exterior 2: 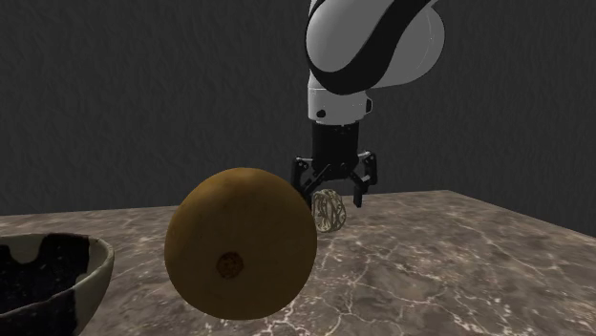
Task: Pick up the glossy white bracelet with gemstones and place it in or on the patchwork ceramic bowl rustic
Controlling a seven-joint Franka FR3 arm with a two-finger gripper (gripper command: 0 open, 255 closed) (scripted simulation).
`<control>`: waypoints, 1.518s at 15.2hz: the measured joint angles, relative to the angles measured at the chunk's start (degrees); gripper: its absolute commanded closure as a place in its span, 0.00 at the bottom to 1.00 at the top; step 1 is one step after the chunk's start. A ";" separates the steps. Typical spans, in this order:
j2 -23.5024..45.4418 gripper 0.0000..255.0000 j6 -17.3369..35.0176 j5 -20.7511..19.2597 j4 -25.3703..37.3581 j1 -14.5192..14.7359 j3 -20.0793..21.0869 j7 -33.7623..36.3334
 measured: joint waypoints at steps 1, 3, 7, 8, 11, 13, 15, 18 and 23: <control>0.00 1.00 0.00 0.00 0.00 0.00 0.00 0.00; 0.00 1.00 0.00 0.00 0.00 0.00 0.00 0.00; 0.01 1.00 0.00 0.00 0.01 0.00 0.00 0.00; 0.01 1.00 0.00 0.00 0.01 0.00 0.00 0.00; -0.12 1.00 -0.31 0.09 0.20 -0.03 -0.01 -0.14; -0.48 1.00 -1.48 0.36 1.05 -0.02 0.05 -0.41; -0.90 1.00 -2.82 0.65 2.00 0.01 0.12 -0.69; -1.75 1.00 -4.97 1.15 3.40 -0.02 0.17 -1.26; -2.84 1.00 -8.41 1.83 5.84 -0.03 0.24 -2.05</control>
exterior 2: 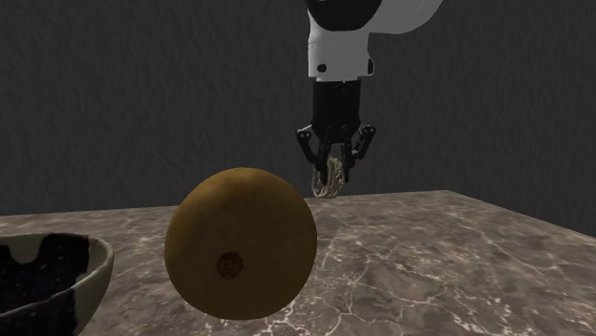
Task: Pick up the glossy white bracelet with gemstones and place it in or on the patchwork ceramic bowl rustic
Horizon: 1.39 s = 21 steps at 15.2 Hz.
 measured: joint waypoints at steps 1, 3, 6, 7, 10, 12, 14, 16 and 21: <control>0.02 1.00 -0.76 0.06 0.79 0.01 0.01 -0.14; -0.44 1.00 -2.17 0.30 1.77 0.00 0.03 -0.43; -0.82 1.00 -4.47 0.61 3.74 -0.01 0.04 -0.92; -0.79 1.00 -5.10 0.65 4.42 -0.02 0.03 -1.06; -1.06 1.00 -7.37 0.86 6.44 0.07 0.12 -1.31; -1.07 1.00 -8.82 0.94 7.89 0.13 0.17 -1.44; -1.06 1.00 -10.19 1.01 9.26 0.15 0.19 -1.64; -0.93 1.00 -11.76 1.05 10.98 0.19 0.23 -1.82; -1.01 1.00 -15.06 1.12 14.13 0.50 0.50 -1.76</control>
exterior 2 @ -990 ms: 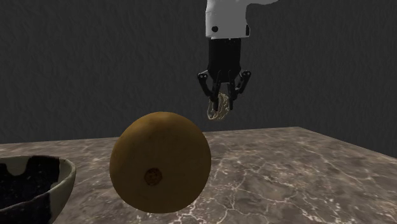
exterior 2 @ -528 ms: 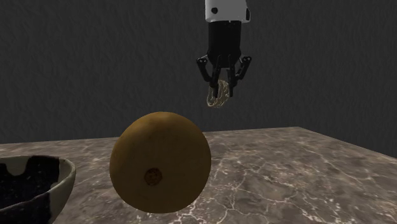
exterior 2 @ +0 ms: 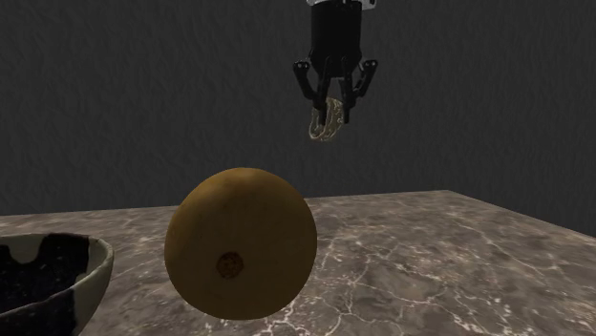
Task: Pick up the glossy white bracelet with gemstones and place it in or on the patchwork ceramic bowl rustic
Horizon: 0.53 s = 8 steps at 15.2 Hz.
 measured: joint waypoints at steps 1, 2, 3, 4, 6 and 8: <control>-0.03 1.00 -0.04 -0.14 -0.12 0.50 0.45 0.95; 0.05 1.00 -0.63 -0.31 0.37 1.13 1.00 2.06; -0.41 1.00 -0.48 -0.33 -0.36 1.61 1.45 3.03; -0.30 1.00 -0.77 -0.59 -0.23 2.39 2.15 4.50; -0.13 1.00 -1.68 -1.00 0.38 3.85 3.48 7.21; 0.92 1.00 -2.62 -1.66 1.87 5.28 4.71 9.81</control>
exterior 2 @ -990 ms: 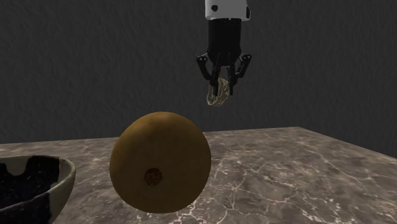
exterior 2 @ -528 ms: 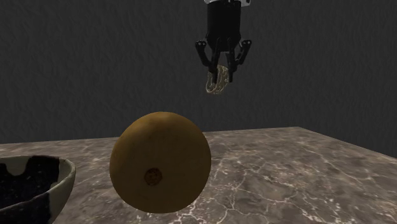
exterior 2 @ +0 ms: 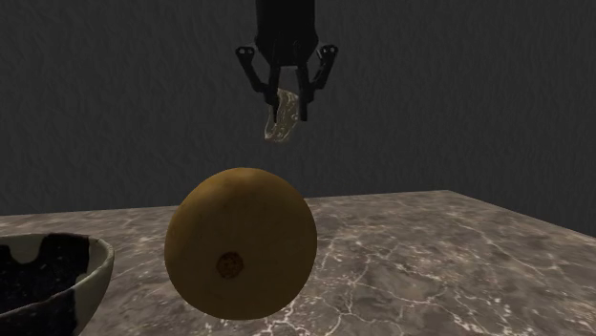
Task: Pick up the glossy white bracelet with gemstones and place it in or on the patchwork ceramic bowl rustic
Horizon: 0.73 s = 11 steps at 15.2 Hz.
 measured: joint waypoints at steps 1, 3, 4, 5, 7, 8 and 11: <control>-0.22 1.00 -1.05 -0.07 0.61 0.75 0.65 1.27; 0.10 1.00 -1.28 -0.59 0.59 2.37 2.04 4.31; 0.53 1.00 -1.67 -0.90 1.11 3.13 2.66 5.68; 1.30 1.00 -2.12 -1.37 1.99 4.01 3.35 7.19; 2.69 1.00 -3.09 -2.21 3.69 5.62 4.53 9.88; 3.81 1.00 -4.07 -2.79 5.41 6.57 5.14 11.24; 6.51 1.00 -5.58 -4.39 8.52 9.34 6.73 15.26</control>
